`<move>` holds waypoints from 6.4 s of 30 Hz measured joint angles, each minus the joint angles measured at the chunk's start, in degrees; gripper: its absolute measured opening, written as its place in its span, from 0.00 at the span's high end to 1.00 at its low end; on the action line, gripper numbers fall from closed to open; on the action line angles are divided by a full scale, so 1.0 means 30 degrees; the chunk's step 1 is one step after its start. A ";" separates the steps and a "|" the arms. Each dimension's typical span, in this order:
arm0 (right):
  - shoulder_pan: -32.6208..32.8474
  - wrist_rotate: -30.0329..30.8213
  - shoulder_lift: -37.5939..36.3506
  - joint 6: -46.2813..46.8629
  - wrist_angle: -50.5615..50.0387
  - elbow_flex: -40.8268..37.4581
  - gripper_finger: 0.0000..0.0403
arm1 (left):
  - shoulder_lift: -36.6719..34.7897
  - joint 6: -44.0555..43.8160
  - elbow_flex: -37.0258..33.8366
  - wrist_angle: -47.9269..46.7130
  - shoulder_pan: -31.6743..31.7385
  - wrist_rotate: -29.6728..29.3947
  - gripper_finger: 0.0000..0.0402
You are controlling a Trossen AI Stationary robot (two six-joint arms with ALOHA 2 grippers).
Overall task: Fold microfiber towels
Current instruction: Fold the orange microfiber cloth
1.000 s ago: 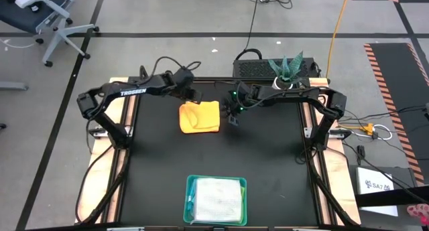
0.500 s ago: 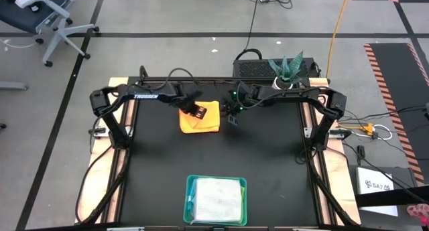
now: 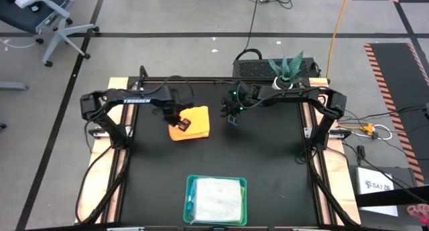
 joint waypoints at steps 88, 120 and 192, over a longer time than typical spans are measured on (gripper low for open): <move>-0.1530 0.1222 -0.2106 0.2542 0.1280 -0.8289 1.00 | 0.5147 -0.0443 0.0013 1.4953 -0.2180 0.1029 0.95; -0.1549 0.1079 -0.2098 0.3001 0.2106 -0.8371 1.00 | 0.4607 -0.0139 -0.0007 1.8121 -0.2158 0.1535 0.99; -0.1530 0.0078 -0.6645 0.7435 0.0007 -0.8371 0.72 | 0.5530 0.3682 0.0007 1.9746 0.2895 0.5747 0.79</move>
